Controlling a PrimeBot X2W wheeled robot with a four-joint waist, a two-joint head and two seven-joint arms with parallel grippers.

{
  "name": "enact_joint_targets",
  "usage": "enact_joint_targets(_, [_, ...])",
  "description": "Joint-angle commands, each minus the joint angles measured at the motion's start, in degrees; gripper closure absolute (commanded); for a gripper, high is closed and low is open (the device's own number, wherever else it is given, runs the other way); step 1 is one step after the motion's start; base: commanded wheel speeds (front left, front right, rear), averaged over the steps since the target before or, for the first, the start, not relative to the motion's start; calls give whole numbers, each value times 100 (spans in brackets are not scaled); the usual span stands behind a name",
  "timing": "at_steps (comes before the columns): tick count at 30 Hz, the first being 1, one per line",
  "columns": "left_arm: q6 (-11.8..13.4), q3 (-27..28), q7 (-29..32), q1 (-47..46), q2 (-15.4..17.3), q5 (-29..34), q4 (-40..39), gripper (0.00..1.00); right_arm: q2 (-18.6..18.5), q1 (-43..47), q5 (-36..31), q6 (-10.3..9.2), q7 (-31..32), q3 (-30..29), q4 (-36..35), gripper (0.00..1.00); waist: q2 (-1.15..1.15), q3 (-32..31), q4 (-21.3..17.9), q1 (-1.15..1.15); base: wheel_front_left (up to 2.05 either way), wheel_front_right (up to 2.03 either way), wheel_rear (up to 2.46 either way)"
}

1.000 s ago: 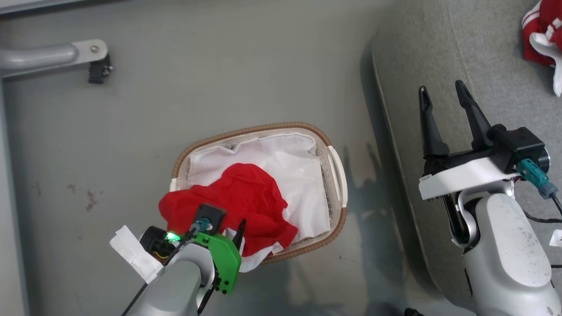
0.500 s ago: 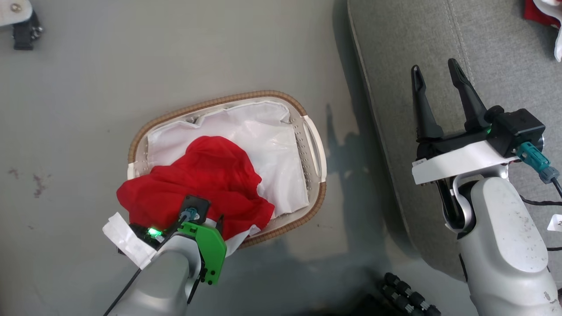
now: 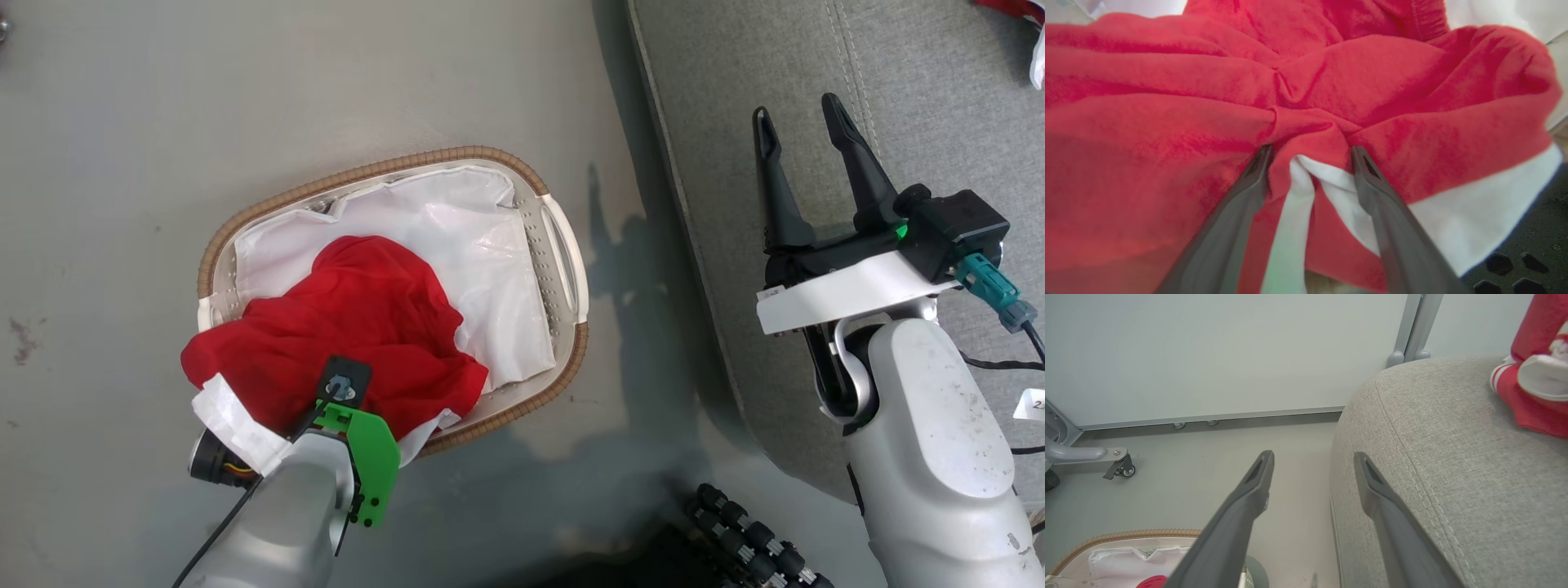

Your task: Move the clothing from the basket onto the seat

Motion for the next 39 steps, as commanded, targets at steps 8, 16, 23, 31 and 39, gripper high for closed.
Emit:
enact_joint_targets(8, [-47, -27, 92, -35, 79, -101, 33, 100, -16, -49, 73, -8, -29, -26, 38, 0, 0, -43, -46, -1, 0, 0, 0])
enact_joint_targets(16, [-184, -79, -360, -23, -2, -169, -66, 100, -16, 59, -83, -8, -29, -125, 122, 0, 0, -359, 114, -1, 0, 0, 0])
enact_joint_targets(23, [-396, -132, -968, -115, -42, -238, -366, 100, -18, 219, -341, -8, -30, -269, 185, 0, 0, -842, 394, -1, 0, 0, 0])
enact_joint_targets(31, [-482, -204, -1299, -305, -51, -147, -825, 100, -19, 551, -655, -8, -29, -415, 276, 0, 0, -1589, 746, -1, 0, 0, 0])
enact_joint_targets(39, [-525, -233, -1332, -563, 72, 100, -1688, 100, -18, 1018, -854, -8, -30, -505, 404, 0, 0, -2429, 1029, -1, 0, 0, 0])
